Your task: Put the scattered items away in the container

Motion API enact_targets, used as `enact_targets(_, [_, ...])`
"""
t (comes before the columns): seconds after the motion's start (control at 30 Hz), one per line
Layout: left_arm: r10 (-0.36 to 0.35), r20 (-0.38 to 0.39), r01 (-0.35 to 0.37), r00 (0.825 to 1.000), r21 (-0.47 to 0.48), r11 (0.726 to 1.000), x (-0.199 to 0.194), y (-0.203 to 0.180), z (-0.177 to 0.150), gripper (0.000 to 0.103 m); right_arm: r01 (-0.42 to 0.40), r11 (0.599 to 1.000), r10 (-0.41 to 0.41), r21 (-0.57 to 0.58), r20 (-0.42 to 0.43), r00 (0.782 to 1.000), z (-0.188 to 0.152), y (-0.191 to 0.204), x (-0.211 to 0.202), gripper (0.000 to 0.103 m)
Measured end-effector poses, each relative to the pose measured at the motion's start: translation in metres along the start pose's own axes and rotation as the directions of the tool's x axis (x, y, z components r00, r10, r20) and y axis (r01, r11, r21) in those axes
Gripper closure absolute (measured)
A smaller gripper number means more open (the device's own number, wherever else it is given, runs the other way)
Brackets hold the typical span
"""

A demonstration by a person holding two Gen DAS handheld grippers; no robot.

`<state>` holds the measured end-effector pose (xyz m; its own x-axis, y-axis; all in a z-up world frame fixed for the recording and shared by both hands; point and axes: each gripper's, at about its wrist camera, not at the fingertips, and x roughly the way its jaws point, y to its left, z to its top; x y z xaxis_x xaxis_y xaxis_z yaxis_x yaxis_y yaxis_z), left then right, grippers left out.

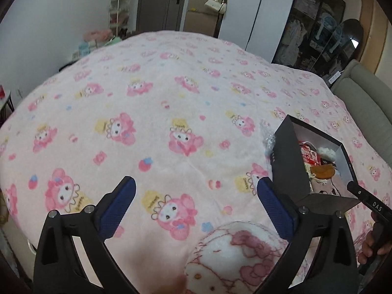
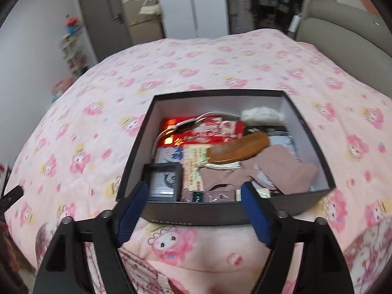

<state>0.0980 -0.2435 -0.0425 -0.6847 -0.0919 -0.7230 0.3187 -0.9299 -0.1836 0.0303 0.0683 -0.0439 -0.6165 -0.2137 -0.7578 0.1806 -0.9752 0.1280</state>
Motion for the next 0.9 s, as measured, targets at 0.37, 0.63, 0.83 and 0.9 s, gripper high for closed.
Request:
enact_targets(0.37, [-0.151, 0.023, 0.147, 0.988, 0.107, 0.983, -0.014, -0.088, -0.008, 0.001, 0.105, 0.99, -0.11, 0.092, 0.052, 0.993, -0.001, -0.053, -0.05, 0.026])
enact_targets(0.63, [-0.18, -0.028, 0.182, 0.983, 0.196, 0.964, -0.011, -0.148, -0.023, 0.001, 0.115, 0.988, -0.116, 0.105, 0.003, 0.993, -0.023, -0.072, -0.047, 0.026])
enact_targets(0.83, [-0.172, -0.033, 0.175, 0.985, 0.205, 0.963, -0.014, -0.159, -0.028, 0.001, 0.102, 0.99, -0.103, 0.097, 0.008, 0.995, -0.024, -0.078, -0.05, 0.026])
enact_targets(0.9, [-0.169, -0.036, 0.173, 0.985, 0.207, 0.963, -0.013, -0.16, -0.029, 0.001, 0.094, 0.991, -0.094, 0.095, -0.002, 0.996, -0.025, -0.079, -0.049, 0.026])
